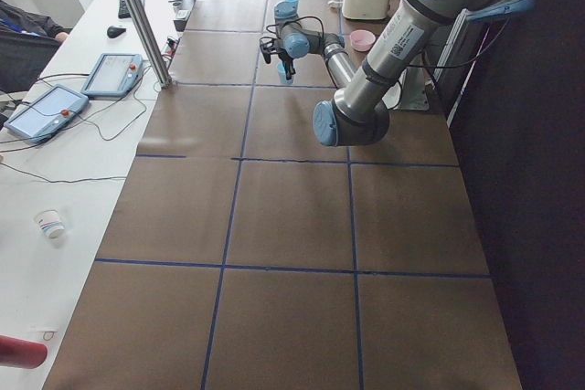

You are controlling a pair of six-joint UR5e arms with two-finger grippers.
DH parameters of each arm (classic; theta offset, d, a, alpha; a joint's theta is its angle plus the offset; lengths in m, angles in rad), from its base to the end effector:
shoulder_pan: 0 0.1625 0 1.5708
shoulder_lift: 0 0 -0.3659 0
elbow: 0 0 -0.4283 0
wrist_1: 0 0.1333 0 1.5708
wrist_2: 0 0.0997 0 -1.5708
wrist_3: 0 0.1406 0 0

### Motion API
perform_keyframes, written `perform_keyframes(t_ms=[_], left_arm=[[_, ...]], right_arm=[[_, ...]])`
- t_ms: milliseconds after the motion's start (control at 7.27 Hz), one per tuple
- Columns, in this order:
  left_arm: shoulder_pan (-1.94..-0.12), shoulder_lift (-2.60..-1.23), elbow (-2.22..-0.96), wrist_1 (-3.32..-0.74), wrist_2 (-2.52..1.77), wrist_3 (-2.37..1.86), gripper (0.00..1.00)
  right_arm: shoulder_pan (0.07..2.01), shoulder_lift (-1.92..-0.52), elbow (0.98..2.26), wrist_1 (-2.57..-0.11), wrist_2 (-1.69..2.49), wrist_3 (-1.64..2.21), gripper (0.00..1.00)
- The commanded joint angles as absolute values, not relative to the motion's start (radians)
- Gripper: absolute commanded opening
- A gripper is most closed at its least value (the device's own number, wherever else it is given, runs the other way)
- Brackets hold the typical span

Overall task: Stack blue cups with both arms
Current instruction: 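Carry the cup with the left gripper to the table centre and set it down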

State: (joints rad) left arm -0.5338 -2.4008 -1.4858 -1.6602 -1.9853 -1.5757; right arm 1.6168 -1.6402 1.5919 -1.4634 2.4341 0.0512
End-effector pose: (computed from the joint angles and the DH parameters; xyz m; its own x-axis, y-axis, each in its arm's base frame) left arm 0.6042 -0.4462 0.1316 0.5772 -0.3463 -0.7396 0.2117 0.9381 -0.2741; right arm 0.0497 -0.5056 0.6335 0.6481 0.0361 0.7607 -0.0792 0.9967 0.0202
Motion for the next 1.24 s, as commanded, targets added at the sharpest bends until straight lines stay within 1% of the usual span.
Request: perform_keyframes(t_ms=[0, 138, 412, 550, 688, 825, 962, 1100], left_arm=[[-0.526, -2.398, -1.485, -1.661, -1.985, -1.572, 0.15], [-0.525, -2.396, -1.483, -1.661, -1.974, -1.571, 0.4], [-0.526, -2.388, -1.486, -1.663, -1.956, -1.568, 0.57], [-0.528, -2.375, -1.499, -1.661, -1.956, -1.55, 0.89], [-0.528, -2.375, -1.506, -1.66, -1.956, -1.548, 1.0], [-0.529, -2.369, -1.522, -1.66, -1.956, -1.548, 1.0], [-0.529, -2.34, -1.579, -1.658, -1.956, -1.548, 1.0], [-0.531, -2.282, -1.691, -1.646, -1.965, -1.548, 1.0]], right_arm=[[1.617, -1.64, 1.592, -1.463, 2.434, 0.051, 1.0], [1.617, -1.64, 1.591, -1.463, 2.433, 0.051, 1.0], [1.617, -1.64, 1.589, -1.463, 2.431, 0.051, 1.0], [1.617, -1.64, 1.588, -1.463, 2.431, 0.051, 1.0], [1.617, -1.64, 1.588, -1.463, 2.431, 0.051, 1.0], [1.615, -1.64, 1.588, -1.463, 2.431, 0.051, 1.0], [1.615, -1.64, 1.588, -1.463, 2.431, 0.051, 1.0], [1.617, -1.64, 1.586, -1.463, 2.431, 0.051, 1.0]])
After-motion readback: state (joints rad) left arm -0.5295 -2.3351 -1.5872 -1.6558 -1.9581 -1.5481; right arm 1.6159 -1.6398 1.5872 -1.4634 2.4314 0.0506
